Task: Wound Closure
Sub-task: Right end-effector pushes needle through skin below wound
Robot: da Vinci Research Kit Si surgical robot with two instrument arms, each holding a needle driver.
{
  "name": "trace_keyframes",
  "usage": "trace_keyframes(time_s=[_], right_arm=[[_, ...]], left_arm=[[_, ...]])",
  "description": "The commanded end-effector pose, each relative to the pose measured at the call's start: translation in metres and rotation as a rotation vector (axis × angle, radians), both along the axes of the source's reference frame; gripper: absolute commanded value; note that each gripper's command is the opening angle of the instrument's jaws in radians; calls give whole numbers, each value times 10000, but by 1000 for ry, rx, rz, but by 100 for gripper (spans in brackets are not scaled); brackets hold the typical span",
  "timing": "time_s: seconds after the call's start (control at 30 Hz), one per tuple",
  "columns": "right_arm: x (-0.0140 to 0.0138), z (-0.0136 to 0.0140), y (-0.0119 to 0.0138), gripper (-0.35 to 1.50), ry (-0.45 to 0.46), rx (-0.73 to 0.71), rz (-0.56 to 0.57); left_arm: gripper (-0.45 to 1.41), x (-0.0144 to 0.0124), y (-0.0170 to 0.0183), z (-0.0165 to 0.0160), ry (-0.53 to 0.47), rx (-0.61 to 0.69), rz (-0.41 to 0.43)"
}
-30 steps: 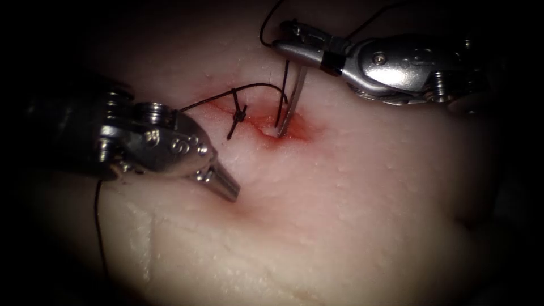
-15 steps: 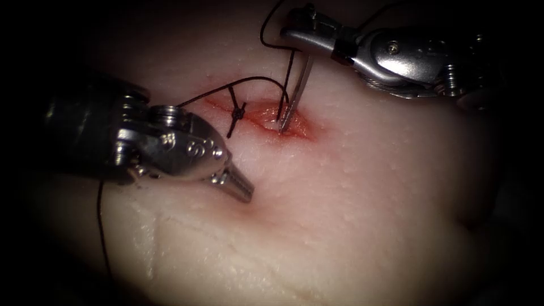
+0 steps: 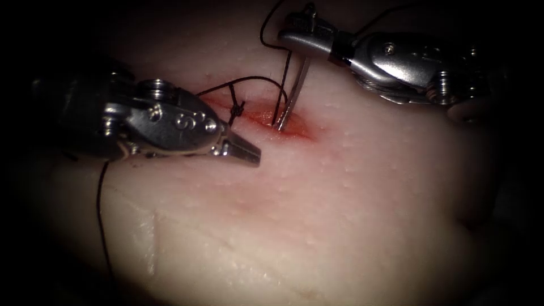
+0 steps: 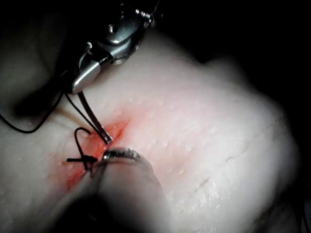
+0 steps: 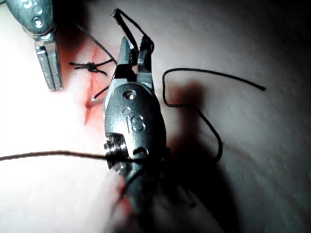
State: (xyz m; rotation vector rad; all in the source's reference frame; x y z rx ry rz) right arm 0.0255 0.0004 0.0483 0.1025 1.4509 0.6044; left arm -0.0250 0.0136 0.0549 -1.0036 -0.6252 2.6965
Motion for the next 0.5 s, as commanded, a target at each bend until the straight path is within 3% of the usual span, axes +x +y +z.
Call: trace_keyframes(time_s=[0.03, 0.27, 0.5], right_arm=[[6, 3, -4, -35, 1, 2, -1], [6, 5, -1, -35, 12, 23, 10], [9, 6, -1, -35, 21, 43, 18]], left_arm=[[-28, -5, -12, 6, 2, 0, 2], [-28, 0, -31, 8, 6, -5, -2], [-35, -6, -34, 5, -31, -21, -62]])
